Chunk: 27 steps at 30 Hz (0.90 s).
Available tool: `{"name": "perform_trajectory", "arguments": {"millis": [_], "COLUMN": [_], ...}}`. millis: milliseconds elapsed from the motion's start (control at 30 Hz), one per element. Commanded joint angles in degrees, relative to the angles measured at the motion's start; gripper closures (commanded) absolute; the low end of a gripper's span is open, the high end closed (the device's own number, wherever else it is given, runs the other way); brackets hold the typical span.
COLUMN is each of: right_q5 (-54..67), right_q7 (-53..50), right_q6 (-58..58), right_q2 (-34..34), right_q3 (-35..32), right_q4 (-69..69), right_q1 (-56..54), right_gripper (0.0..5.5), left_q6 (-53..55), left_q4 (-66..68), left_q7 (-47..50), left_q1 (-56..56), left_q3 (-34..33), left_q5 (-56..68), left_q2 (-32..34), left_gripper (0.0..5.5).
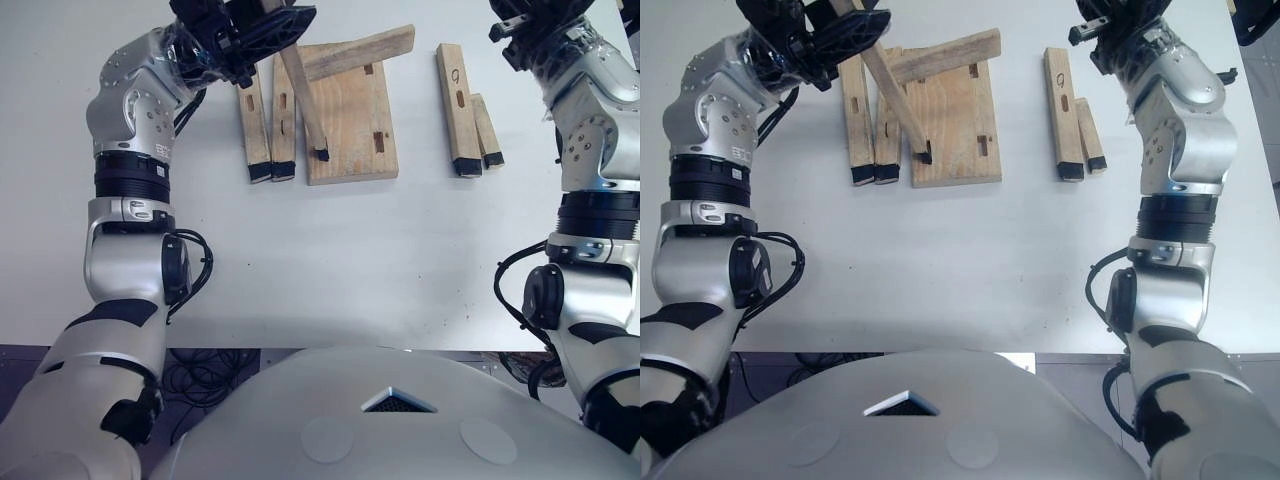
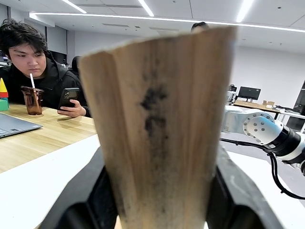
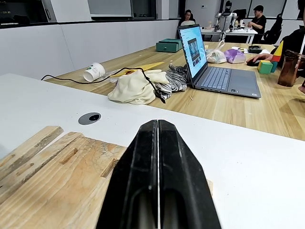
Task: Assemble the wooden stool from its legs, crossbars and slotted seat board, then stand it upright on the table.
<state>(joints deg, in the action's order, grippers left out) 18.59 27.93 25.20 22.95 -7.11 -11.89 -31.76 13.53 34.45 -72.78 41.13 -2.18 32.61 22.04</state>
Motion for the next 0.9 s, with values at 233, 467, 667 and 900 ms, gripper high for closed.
{"name": "perform_trajectory", "arguments": {"millis": [233, 467, 667, 900], "right_q5": [0.49, 0.62, 0.67, 0.49], "right_q7": [0.82, 0.87, 0.95, 1.48], "right_q6": [1.19, 1.56, 1.82, 1.77], "right_q2": [-0.85, -0.94, -1.00, -0.89], "right_q3": [0.32, 0.55, 0.57, 0.66], "right_q4": [1.06, 1.61, 1.93, 1.21], "right_q1": [-0.09, 0.05, 0.32, -0.10], "right_gripper": [5.50, 5.50, 5.50, 5.50], "left_q6": [0.13, 1.23, 2.47, 0.49], "left_q4": [-4.37, -5.71, -6.86, -4.33], "left_q7": [1.84, 2.09, 2.19, 2.64], "left_q1": [-1.54, -1.10, 0.03, -0.17], "left_q3": [-0.43, -1.59, -3.02, -2.94], "left_q5": [-3.59, -2.88, -2.43, -3.87], "left_q2": [1.88, 1.32, 1.91, 0.67], "left_gripper": [3.49, 3.49, 3.49, 3.49]}}
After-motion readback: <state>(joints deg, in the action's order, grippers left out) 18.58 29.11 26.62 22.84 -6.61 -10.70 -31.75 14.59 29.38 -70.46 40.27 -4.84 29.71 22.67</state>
